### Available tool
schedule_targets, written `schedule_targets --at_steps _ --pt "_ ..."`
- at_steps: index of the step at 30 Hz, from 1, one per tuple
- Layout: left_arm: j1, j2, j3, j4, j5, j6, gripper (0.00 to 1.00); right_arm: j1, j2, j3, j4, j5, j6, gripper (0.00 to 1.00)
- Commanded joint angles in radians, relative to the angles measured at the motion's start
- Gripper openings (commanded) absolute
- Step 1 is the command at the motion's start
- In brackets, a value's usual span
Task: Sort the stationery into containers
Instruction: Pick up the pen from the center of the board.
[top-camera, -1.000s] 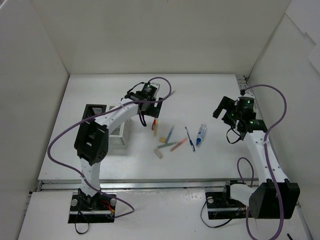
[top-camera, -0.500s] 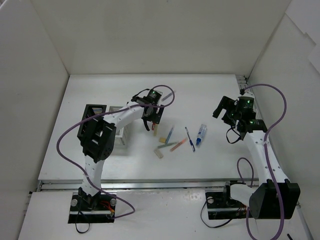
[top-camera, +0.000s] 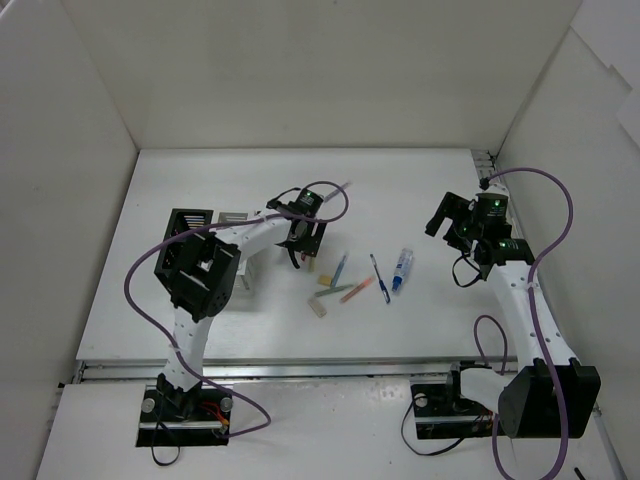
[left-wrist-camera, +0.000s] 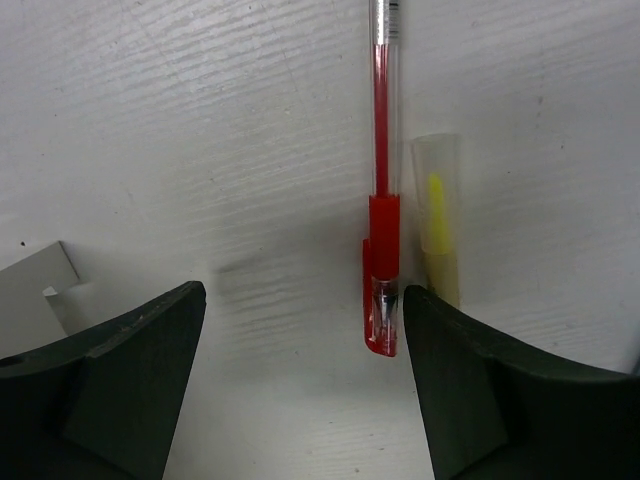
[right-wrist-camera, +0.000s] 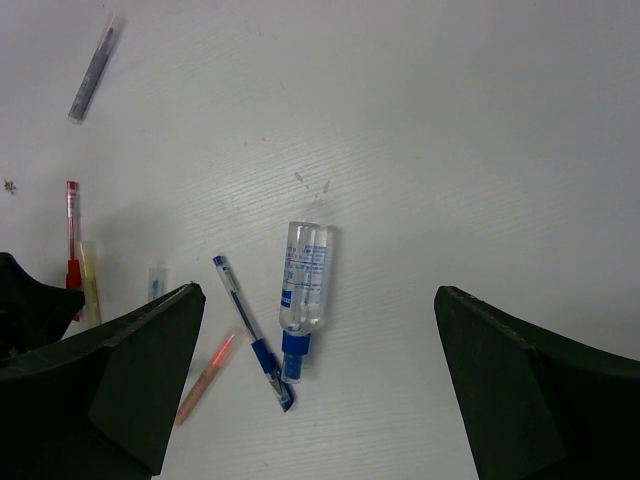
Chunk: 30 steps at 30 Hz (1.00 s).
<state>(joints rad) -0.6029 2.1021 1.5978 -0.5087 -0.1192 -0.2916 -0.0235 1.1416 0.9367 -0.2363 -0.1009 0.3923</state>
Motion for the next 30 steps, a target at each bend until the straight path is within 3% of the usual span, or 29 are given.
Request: schedule_targets --at_steps 1,4,8,14,18,26,30 --pt "-0.011 -0.018 0.011 0.041 0.004 -0.004 0.75 0.008 0.004 0.037 0.034 0.015 -0.004 0.98" --pt "-0.011 0.001 0.019 0.038 0.000 -0.009 0.73 0.008 0.007 0.036 0.034 0.018 -0.004 0.98" --pt "-0.011 0.019 0.025 0.042 0.006 -0.011 0.60 0.008 0.009 0.034 0.032 0.026 -0.004 0.98" --pt "-0.011 0.007 0.007 0.062 0.049 0.003 0.28 0.008 0.012 0.034 0.034 0.023 -0.004 0.98" --pt "-0.011 -0.008 0.004 0.062 0.084 0.008 0.00 0.008 0.010 0.034 0.034 0.020 -0.009 0.98" --pt "0.009 -0.100 0.002 0.042 0.190 -0.017 0.00 0.008 -0.008 0.028 0.034 0.018 -0.012 0.98" --pt "0.034 -0.256 -0.022 0.029 0.248 -0.066 0.00 0.008 -0.023 0.025 0.034 0.015 -0.013 0.98"
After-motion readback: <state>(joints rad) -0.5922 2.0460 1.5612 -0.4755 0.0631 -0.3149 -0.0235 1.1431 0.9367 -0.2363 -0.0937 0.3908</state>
